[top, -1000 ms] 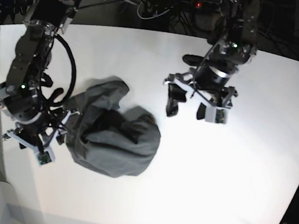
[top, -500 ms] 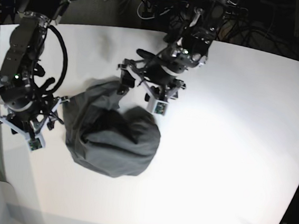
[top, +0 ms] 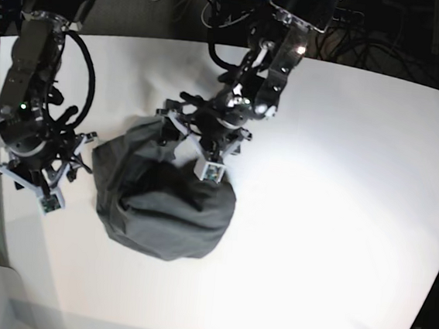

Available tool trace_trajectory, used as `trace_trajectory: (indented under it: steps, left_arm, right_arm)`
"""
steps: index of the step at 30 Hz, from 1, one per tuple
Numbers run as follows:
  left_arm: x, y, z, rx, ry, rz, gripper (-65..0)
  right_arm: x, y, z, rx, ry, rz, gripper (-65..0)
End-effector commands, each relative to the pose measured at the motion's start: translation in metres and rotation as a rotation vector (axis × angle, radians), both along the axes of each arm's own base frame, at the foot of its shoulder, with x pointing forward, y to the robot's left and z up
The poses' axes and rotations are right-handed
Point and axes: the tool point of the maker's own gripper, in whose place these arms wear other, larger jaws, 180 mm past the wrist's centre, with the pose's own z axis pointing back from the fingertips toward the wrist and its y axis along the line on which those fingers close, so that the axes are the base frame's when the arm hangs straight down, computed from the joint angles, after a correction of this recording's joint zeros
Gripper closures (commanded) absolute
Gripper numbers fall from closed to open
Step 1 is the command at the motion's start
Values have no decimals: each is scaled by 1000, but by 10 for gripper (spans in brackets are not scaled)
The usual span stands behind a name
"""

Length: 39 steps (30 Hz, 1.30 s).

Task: Layout the t-shirt on the table in an organized manner, then fold the t-shirt properly
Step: 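Grasp the t-shirt edge with the left gripper, then drag the t-shirt with the left gripper away from the right gripper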

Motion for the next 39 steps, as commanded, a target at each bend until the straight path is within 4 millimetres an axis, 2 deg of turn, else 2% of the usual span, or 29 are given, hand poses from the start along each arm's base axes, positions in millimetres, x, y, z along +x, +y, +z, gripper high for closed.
trace_trajectory:
  steps: [1, 6, 12, 13, 14, 16, 18, 21, 23, 25, 29, 30, 31, 34, 36, 39]
  left_arm:
    - [5, -14, 12, -26, -34, -25, -458]
    - [-2, -39, 6, -9, -53, -102, -458]
    - [-6, -45, -6, -13, -71, -105, -448]
    - [-5, -45, -6, -15, -75, -103, -419]
    - [-5, -45, -6, -15, -76, -102, -365]
    - [-2, -41, -4, -14, -74, -89, -201]
    - [3, -35, -1, -19, -78, -65, 0]
    - [13, -15, 6, -13, -92, -22, -37]
    - [14, -3, 18, -7, -106, -18, -5]
    - [22, 14, 51, -16, -172, 1, -8]
    - [35, 49, 141, -52, -363, 62, -9]
    - [36, 52, 161, -60, -406, 65, -9]
    - [39, 61, 169, -43, -432, 68, -9]
    - [45, 88, 171, 18, -468, 92, -9]
    - [43, 101, 185, 9, -514, 125, -9]
    - [48, 138, 197, 35, -568, 216, -9]
  right_arm:
    - [7, -2, 15, -9, -52, 5, -313]
    - [7, -2, 15, -9, -50, 5, -313]
    - [1, -2, 8, -9, -32, 5, -313]
    - [1, -3, 9, -12, -33, 7, -313]
    - [1, -5, 9, -22, -31, 6, -313]
    - [1, -7, 10, -26, -31, 6, -313]
    - [1, -8, 10, -29, -31, 5, -313]
    - [2, -8, 11, -29, -33, 5, -313]
    - [2, -8, 11, -29, -34, 6, -313]
    - [2, -7, 11, -27, -37, 7, -313]
    - [3, -5, 12, -22, -40, 9, -313]
    - [3, -4, 12, -22, -38, 9, -313]
    - [4, -3, 12, -19, -39, 11, -313]
    - [4, -1, 11, -10, -42, 14, -313]
    - [4, 1, 10, -7, -41, 15, -313]
    - [5, 0, 11, -8, -41, 13, -313]
